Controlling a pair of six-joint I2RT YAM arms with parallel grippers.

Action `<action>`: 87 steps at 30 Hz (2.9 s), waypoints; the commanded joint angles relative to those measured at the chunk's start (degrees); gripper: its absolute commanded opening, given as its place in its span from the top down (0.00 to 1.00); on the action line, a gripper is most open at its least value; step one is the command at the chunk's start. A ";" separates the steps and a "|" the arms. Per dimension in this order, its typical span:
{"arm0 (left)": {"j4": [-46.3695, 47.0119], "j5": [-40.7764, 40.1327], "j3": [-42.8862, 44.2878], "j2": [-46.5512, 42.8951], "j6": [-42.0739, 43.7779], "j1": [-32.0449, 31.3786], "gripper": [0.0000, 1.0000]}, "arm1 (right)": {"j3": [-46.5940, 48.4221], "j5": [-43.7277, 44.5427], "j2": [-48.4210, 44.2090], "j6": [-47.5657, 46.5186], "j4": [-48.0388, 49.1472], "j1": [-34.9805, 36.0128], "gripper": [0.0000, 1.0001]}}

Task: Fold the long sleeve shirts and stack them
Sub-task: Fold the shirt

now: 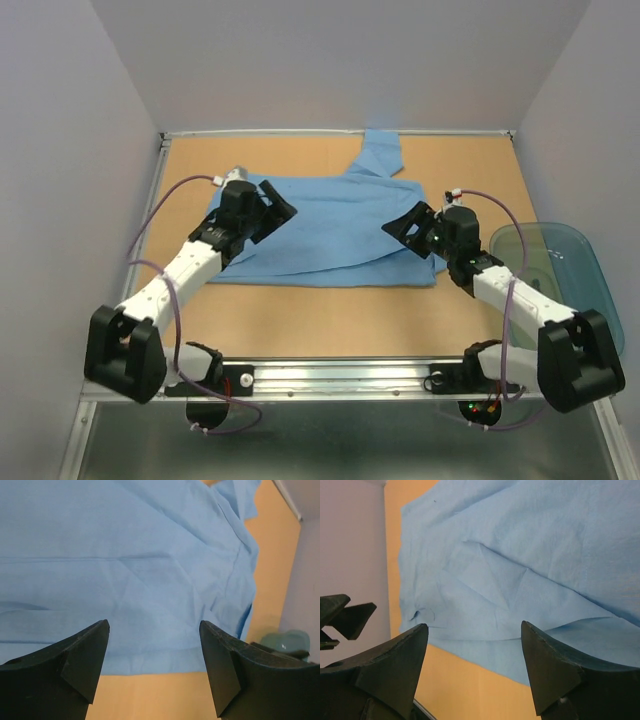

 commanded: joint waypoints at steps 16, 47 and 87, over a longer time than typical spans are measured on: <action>20.31 14.30 28.33 44.76 1.80 -13.69 0.16 | -1.87 -0.55 21.21 12.11 23.51 0.15 0.22; -5.17 -20.51 17.61 20.51 18.15 -3.15 0.10 | 14.01 9.91 7.91 -20.40 -12.61 -9.87 0.25; -13.96 -10.62 7.03 8.21 24.37 8.01 0.05 | 21.38 13.26 14.17 -21.37 -37.40 -7.32 0.33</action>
